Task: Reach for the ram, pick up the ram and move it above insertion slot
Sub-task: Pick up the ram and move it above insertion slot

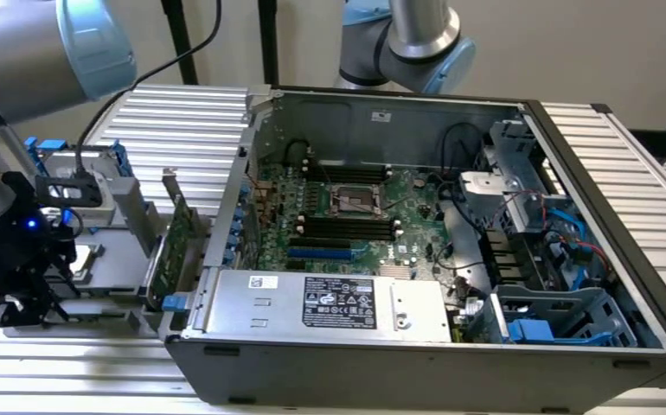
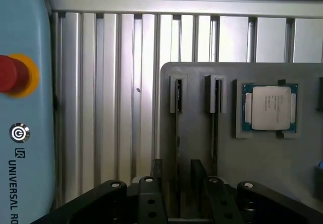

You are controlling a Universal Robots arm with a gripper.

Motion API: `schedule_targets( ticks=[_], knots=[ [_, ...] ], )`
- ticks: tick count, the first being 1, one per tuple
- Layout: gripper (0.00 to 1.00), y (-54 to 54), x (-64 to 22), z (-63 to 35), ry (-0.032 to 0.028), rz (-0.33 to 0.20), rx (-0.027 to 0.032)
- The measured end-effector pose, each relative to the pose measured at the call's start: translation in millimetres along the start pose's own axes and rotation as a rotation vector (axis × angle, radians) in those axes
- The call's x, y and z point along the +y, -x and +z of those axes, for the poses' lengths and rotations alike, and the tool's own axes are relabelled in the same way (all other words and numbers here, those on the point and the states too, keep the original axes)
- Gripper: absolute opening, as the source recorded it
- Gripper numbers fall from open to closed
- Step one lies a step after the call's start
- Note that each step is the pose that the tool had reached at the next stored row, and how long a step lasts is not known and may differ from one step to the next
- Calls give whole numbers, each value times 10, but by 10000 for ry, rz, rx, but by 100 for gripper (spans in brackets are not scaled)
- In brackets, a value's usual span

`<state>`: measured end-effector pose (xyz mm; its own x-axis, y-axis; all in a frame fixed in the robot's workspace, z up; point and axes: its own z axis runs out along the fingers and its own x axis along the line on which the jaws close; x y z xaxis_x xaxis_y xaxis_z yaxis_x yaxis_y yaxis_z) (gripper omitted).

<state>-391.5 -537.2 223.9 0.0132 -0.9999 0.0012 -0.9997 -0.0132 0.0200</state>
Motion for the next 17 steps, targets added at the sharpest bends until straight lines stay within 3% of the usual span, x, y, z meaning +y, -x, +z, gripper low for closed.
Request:
schedule_targets(
  ticks=[10, 12, 15, 17],
  knots=[
    [36, 0, -4, 182, 0, -33, -9],
    [36, -1, -3, 213, -1, -61, -60],
    [36, -1, -3, 241, -4, -101, -188],
    [36, 0, -3, 253, 3, -103, -208]
  ],
)
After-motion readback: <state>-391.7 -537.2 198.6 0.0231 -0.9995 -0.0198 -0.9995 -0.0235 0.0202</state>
